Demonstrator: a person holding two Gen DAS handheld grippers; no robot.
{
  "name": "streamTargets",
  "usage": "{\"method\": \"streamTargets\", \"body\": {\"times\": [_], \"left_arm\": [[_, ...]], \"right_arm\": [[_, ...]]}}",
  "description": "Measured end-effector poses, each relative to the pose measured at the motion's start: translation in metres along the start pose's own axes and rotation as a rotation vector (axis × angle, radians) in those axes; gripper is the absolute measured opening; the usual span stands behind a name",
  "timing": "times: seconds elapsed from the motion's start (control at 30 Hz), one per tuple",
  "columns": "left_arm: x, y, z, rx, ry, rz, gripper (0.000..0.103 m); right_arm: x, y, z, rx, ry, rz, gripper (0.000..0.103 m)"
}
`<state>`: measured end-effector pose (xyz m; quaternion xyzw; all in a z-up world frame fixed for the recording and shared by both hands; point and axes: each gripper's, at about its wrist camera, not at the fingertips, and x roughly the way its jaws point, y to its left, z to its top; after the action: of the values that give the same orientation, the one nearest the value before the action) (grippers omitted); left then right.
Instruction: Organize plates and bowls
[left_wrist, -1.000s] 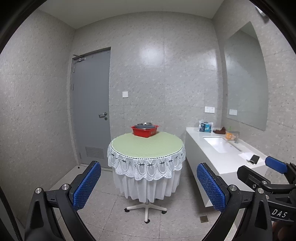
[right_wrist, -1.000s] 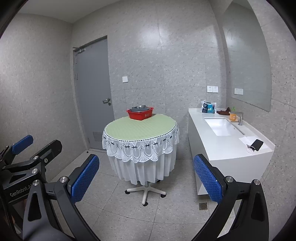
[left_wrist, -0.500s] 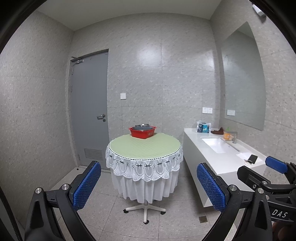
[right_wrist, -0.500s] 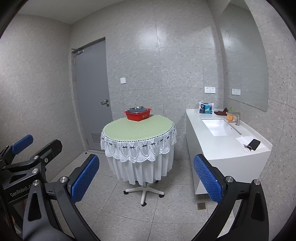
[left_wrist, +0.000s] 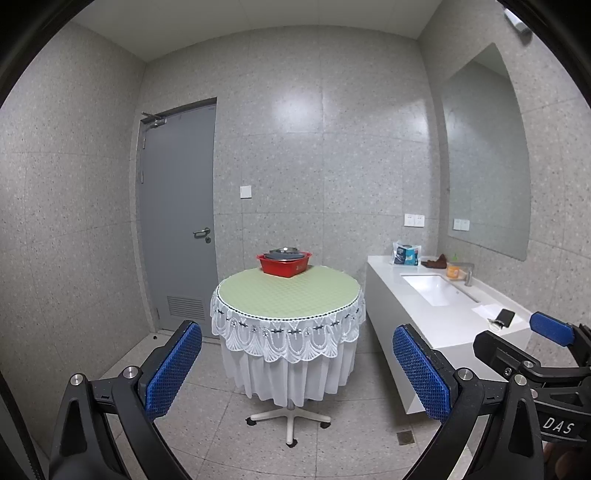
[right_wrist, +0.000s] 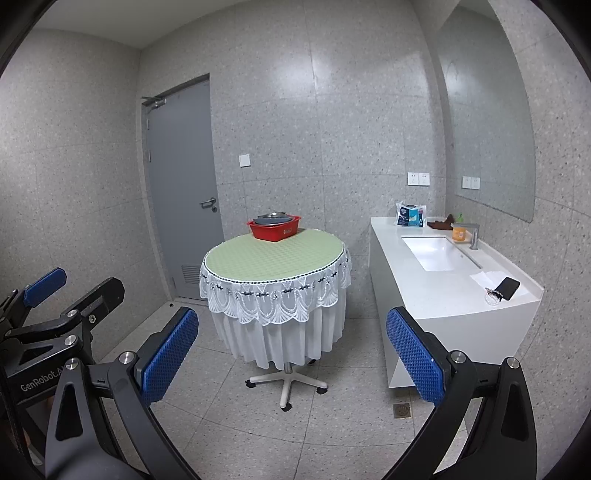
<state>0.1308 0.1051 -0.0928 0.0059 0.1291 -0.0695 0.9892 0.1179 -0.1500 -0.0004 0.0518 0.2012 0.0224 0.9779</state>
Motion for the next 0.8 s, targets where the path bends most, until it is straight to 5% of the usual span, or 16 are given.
{"method": "streamTargets", "body": {"times": [0.8], "left_arm": [[0.0073,-0.0101,-0.0072,0.001,-0.004,0.014,0.102]], "right_arm": [[0.0065,0.0017,0.0038,0.002,0.011,0.009,0.103]]}}
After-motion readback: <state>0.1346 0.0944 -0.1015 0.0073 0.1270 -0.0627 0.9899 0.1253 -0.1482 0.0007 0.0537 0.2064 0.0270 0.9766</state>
